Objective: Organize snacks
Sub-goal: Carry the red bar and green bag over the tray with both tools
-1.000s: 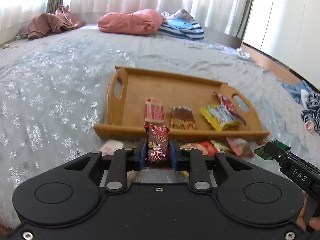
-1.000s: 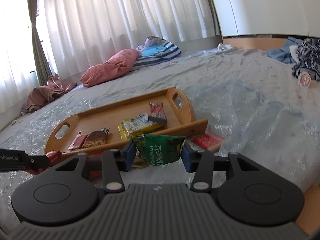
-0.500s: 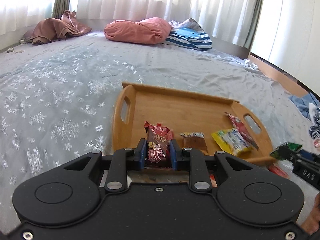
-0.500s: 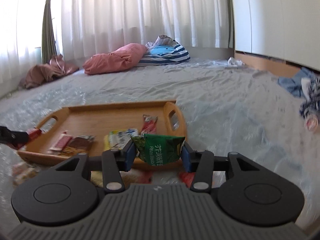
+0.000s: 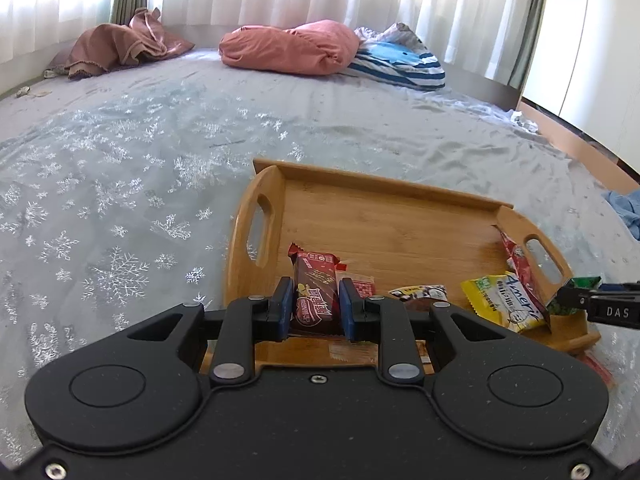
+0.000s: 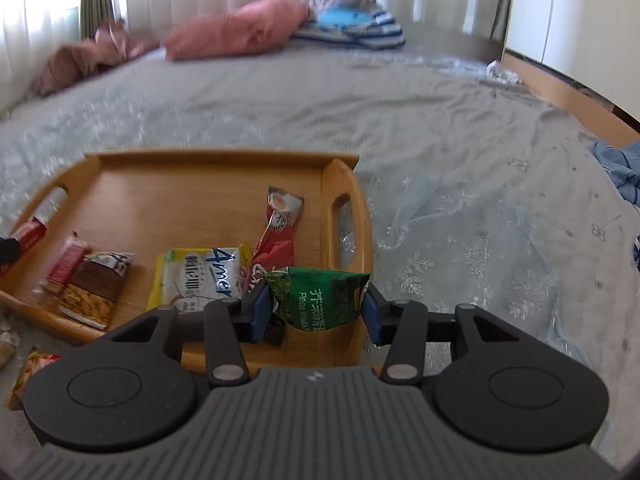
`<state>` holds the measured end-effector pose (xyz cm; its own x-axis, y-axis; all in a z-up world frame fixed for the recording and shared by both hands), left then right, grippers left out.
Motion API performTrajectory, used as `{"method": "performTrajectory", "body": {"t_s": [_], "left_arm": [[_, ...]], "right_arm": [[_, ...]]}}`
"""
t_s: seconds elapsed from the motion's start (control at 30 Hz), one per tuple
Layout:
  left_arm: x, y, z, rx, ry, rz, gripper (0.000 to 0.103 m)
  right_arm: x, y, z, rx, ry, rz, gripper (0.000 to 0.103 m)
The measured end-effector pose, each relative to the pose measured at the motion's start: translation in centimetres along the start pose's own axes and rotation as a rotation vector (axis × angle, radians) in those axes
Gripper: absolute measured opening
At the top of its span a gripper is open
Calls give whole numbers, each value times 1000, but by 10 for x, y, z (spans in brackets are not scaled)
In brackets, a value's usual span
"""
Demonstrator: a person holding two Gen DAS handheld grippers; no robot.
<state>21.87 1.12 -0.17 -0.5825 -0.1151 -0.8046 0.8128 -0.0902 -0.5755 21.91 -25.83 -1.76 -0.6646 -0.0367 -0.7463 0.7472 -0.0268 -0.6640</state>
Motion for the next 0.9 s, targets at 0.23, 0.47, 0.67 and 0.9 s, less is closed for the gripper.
{"method": "performTrajectory", "body": {"t_s": [0.23, 0.47, 0.67, 0.9], "left_arm": [[4, 12, -3, -15, 3, -10, 23], [9, 17, 0, -3, 4, -24, 23], [15, 18, -1, -4, -3, -34, 23], [18, 20, -3, -3, -11, -45, 23]], "right_arm": [[-16, 18, -7, 17, -63, -91, 50], [-20, 24, -8, -32, 13, -163, 48], [-14, 19, -9, -62, 10, -209, 45], [-6, 13, -14, -128, -20, -261, 44]]}}
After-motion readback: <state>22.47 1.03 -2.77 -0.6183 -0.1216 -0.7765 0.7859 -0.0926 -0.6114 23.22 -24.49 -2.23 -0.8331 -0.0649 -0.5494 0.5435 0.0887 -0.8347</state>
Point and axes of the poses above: each gripper's, at about its wrist camera, not at the fingertips, and y roughly the way its jaws point, z to its right, x to its underside, the point moved 9 cm from there along y, roughly the way its jaws point, and after that the axes turned 3 degrees about z, right-handed, at the moved point
